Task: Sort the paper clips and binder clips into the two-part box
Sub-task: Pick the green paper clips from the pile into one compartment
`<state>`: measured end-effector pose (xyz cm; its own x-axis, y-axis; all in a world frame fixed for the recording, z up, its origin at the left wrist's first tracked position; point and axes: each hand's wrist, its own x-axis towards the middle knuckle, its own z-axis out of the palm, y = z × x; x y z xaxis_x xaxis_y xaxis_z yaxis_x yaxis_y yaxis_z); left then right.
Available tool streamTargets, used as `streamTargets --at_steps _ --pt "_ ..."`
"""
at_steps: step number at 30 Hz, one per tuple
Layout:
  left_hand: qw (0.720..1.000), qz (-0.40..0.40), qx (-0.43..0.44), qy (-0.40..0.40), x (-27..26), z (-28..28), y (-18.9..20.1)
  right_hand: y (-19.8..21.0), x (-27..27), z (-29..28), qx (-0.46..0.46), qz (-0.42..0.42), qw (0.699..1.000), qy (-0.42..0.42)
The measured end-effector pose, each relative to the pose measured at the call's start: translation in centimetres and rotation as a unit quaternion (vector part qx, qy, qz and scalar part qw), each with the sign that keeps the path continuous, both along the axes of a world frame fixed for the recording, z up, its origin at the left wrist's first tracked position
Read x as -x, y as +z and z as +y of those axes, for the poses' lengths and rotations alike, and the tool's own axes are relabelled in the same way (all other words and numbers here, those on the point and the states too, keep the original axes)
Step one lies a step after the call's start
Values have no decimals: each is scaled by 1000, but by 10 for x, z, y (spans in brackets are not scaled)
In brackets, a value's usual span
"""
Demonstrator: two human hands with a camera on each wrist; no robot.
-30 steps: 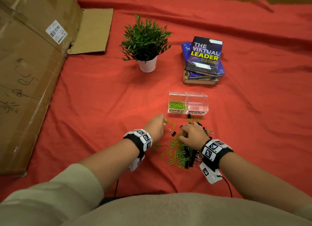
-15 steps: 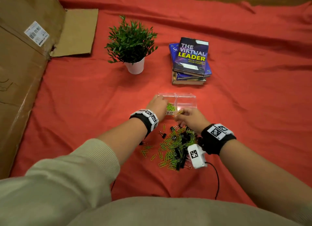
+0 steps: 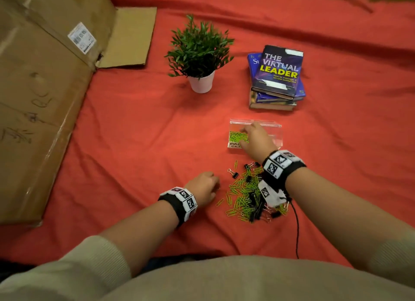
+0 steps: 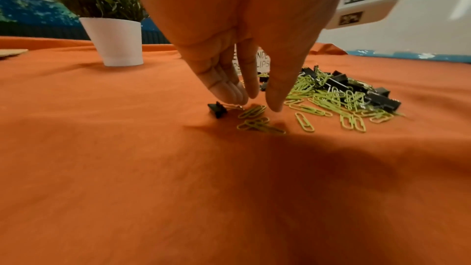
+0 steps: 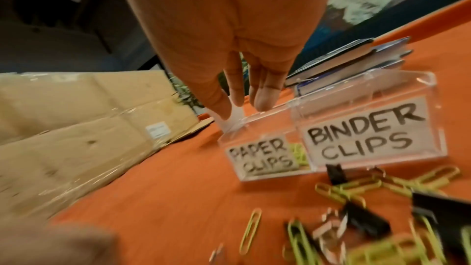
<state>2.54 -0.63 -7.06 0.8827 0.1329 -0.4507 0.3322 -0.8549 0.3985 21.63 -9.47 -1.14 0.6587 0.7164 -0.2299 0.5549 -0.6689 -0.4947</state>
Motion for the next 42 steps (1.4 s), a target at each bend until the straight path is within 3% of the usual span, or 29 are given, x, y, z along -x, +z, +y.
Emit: streamTargets --at_steps 2,6,12,18,29,36,42 --pt "1000 3 -17 -16 4 0 -1 -6 26 -14 29 5 997 75" --pt "998 8 -40 -43 9 2 -2 -32 67 -43 176 -16 963 202" --pt "996 10 -60 -59 10 2 -1 -54 95 -58 163 -118 954 224" --pt "994 9 -89 -63 11 1 0 -60 104 -60 134 -54 964 221" --pt "980 7 -172 -99 13 -6 -8 -57 102 -57 115 48 979 160" --pt "978 16 -185 -92 15 -9 -14 -39 71 -51 62 202 977 10" --pt "988 55 -135 -56 10 -8 -13 2 15 -29 -57 263 959 -91"
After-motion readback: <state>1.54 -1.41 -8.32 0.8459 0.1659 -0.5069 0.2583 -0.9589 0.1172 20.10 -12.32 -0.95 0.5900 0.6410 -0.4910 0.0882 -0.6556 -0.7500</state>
